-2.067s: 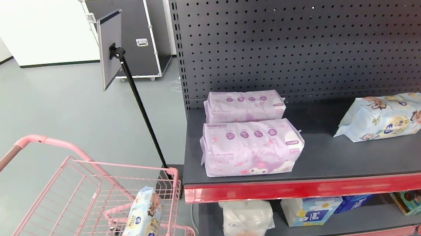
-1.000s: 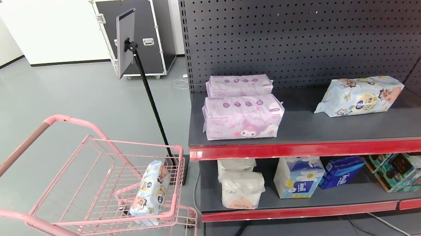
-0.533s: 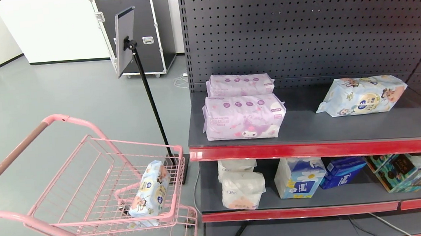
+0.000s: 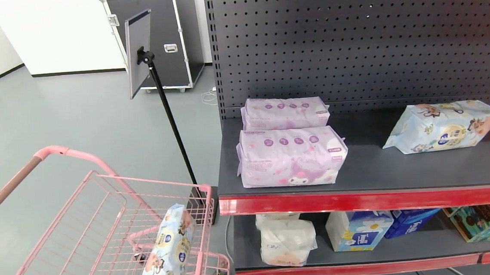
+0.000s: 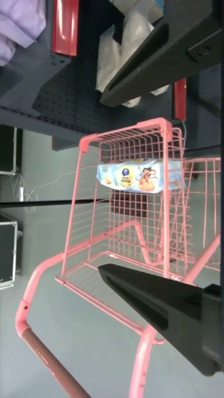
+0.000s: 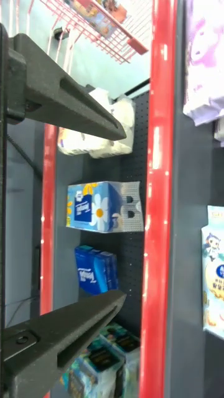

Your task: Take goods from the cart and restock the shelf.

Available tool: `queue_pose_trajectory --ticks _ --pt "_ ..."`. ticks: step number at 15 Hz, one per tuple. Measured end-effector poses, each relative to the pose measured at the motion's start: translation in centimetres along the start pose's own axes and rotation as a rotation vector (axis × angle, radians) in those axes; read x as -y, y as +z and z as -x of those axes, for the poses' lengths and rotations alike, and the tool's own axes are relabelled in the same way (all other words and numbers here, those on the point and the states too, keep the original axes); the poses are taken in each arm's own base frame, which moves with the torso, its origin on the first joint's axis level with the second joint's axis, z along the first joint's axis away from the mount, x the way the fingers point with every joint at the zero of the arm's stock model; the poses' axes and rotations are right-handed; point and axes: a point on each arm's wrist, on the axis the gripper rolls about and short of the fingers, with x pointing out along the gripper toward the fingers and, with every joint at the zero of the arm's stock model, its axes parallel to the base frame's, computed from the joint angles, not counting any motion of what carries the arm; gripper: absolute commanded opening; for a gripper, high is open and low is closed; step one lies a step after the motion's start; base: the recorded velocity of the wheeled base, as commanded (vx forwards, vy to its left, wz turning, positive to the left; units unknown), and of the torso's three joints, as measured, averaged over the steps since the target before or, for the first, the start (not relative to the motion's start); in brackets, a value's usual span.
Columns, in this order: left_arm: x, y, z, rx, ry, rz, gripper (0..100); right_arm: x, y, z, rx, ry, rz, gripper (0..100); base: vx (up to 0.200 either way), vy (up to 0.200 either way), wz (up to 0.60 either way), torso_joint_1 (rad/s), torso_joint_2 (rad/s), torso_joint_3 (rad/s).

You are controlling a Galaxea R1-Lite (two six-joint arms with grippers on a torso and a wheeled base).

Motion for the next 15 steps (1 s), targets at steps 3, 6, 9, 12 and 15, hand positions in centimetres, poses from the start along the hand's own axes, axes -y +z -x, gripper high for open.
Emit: queue_pose_trajectory --ticks 3,6,9,12,15 --pt "0.00 -0.01 0.00 -0.001 0.000 0.000 100 0.00 0.00 0.00 0.000 0.000 0.000 100 0.000 0.000 0.00 0.000 0.00 0.000" --pt "0.00 -0.01 0.00 -0.001 0.000 0.000 100 0.00 0.01 0.00 0.000 0.000 0.000 100 0.000 0.000 0.00 -0.035 0.09 0.050" --pt "0.00 -0.02 0.00 -0.002 0.001 0.001 100 0.00 0.01 0.00 0.000 -0.001 0.000 100 0.000 0.000 0.00 -0.029 0.09 0.041" --pt "0.00 -0.01 0.00 -0.001 0.001 0.001 100 0.00 0.02 0.00 0.001 -0.001 0.000 100 0.000 0.000 0.00 -0.040 0.09 0.058" --pt "0.00 -0.01 0.00 -0.001 0.001 0.001 100 0.00 0.01 0.00 0.000 -0.002 0.000 100 0.000 0.000 0.00 -0.132 0.34 0.199"
